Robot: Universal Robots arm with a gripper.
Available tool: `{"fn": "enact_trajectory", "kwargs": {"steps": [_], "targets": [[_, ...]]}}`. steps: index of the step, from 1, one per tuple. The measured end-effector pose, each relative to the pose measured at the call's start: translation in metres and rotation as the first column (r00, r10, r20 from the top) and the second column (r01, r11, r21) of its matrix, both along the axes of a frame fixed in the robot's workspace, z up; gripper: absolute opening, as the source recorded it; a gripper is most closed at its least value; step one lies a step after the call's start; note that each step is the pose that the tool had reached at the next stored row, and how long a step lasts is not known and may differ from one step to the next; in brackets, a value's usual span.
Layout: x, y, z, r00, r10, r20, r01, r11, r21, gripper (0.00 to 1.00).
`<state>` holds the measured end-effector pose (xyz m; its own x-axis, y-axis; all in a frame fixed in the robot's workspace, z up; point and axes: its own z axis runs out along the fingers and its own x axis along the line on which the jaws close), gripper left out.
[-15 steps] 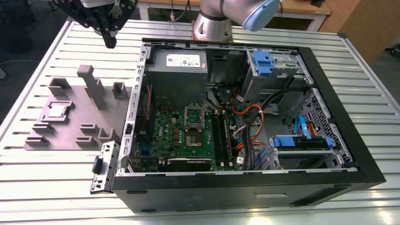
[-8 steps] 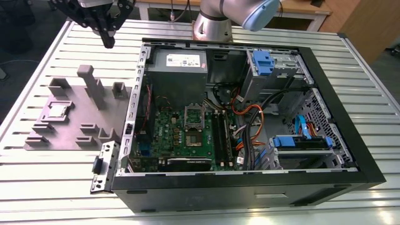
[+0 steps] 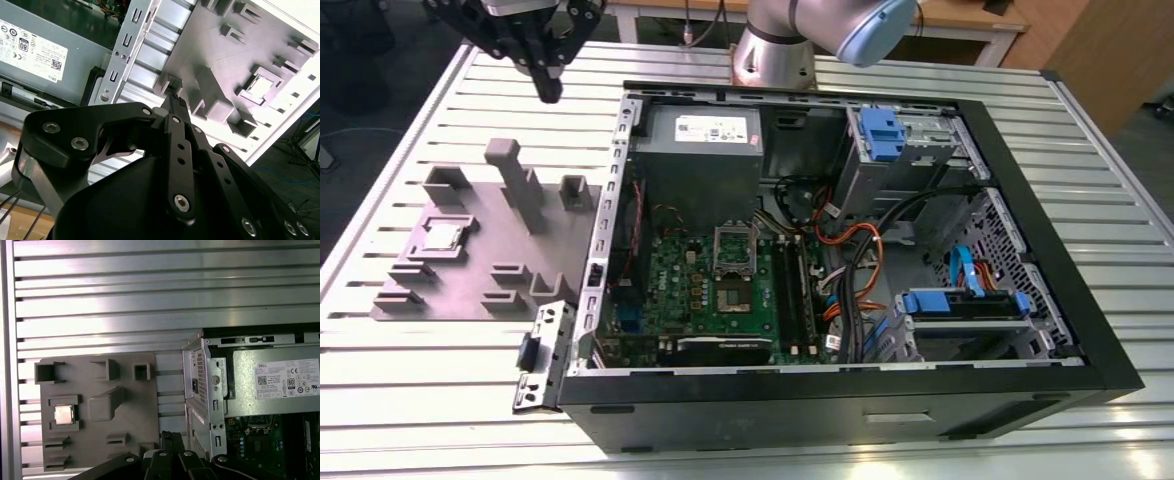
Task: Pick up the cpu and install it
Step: 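Reach for the cpu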
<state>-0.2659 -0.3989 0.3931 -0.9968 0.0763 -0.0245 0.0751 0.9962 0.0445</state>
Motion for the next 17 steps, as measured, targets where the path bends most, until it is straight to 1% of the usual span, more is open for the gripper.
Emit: {"fn": "enact_trajectory", "kwargs": {"steps": [6, 8, 17], "targets": [[-0.0016, 0.0000, -0.0001, 1.0000, 0.000, -0.0001, 0.000, 1.0000, 0.0000, 0.11], [-0.0060, 0.0000, -0.0003, 1.0000, 0.000, 0.0000, 0.000, 1.0000, 0.0000, 0.11], [-0.0080, 0.0000, -0.0004, 1.0000, 0.000, 0.0000, 0.000, 1.0000, 0.0000, 0.11]]}}
